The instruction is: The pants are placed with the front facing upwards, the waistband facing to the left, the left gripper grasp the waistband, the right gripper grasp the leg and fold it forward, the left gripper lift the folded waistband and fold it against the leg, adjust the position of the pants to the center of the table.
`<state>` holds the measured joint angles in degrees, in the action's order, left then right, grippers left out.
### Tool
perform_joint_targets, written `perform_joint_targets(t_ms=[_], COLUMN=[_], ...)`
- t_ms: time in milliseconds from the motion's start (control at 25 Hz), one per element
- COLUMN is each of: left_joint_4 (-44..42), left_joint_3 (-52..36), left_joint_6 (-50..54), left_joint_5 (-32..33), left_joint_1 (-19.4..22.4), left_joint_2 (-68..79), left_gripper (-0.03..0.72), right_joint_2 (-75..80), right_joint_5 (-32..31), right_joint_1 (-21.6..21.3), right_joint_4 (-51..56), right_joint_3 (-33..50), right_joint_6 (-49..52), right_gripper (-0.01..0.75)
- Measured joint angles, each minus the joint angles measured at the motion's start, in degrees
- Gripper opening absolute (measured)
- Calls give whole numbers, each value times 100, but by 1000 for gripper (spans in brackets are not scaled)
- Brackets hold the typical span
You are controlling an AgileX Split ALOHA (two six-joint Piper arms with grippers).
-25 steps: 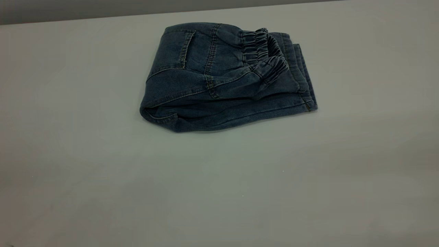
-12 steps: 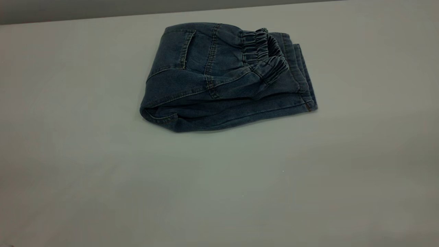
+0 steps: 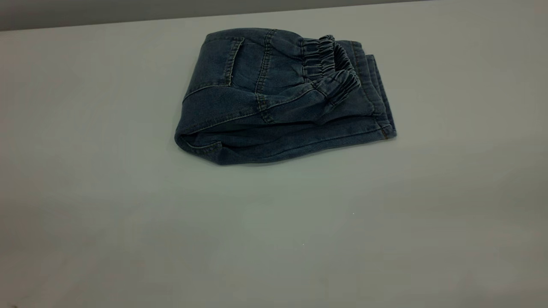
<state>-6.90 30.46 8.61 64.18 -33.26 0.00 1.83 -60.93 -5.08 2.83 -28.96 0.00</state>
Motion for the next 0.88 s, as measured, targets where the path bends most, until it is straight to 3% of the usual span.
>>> perform_joint_targets(t_ms=[240, 880], left_joint_4=[92, 407], left_joint_3=[-163, -172], left_joint_6=[-300, -719], left_joint_5=[-265, -244], left_joint_1=[0, 0], left_joint_2=[0, 0], left_gripper=[562, 562], right_joint_2=[0, 0], right_joint_5=[0, -11], right_joint_1=[0, 0], right_joint_4=[0, 246], right_joint_3=[0, -4], right_joint_6=[0, -496], right_gripper=[510, 510])
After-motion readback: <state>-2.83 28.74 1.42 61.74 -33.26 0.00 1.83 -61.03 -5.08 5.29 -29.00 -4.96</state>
